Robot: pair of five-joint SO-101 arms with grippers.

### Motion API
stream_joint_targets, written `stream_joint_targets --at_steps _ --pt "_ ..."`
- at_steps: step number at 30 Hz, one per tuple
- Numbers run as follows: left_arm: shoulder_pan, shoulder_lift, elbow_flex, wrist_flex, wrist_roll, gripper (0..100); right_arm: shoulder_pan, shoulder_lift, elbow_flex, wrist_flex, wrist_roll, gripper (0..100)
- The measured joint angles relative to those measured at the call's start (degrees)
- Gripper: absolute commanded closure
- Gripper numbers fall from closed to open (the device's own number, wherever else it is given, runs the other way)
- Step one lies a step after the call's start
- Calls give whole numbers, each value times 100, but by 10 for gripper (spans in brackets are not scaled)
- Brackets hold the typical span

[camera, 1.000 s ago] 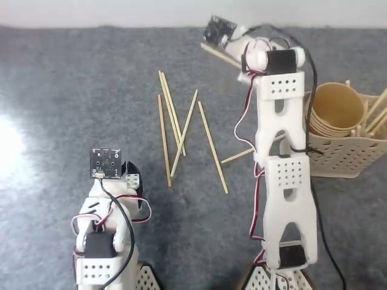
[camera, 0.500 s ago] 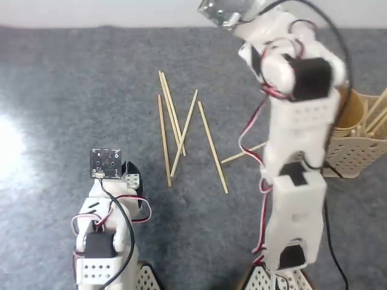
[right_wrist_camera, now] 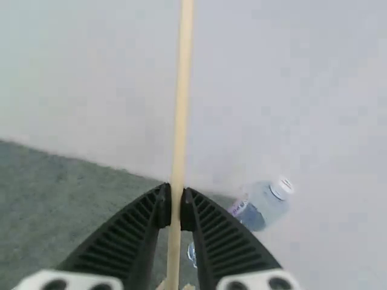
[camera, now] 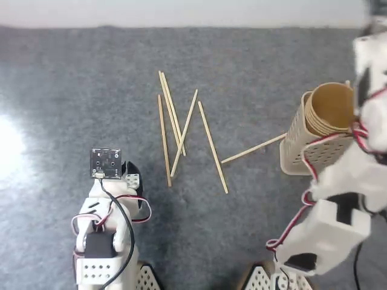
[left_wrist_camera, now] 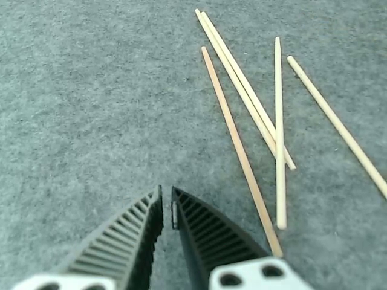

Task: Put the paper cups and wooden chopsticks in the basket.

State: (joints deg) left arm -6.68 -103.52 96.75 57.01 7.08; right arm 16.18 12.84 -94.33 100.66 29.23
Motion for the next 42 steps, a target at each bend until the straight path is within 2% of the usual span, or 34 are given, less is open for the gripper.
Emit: stream_joint_targets --at_steps 7,13,22,27,42 --pt "0 0 0 0 0 980 870 -105 9 0 -774 990" --pt "0 0 0 0 0 980 1064 -167 580 0 -958 990" --pt "0 0 0 0 0 980 1371 -246 686 0 -1187 990" --pt "0 0 0 0 0 980 1231 -1116 1204 0 -1187 991" --pt "0 0 0 0 0 980 914 -4334 4721 0 -1187 991"
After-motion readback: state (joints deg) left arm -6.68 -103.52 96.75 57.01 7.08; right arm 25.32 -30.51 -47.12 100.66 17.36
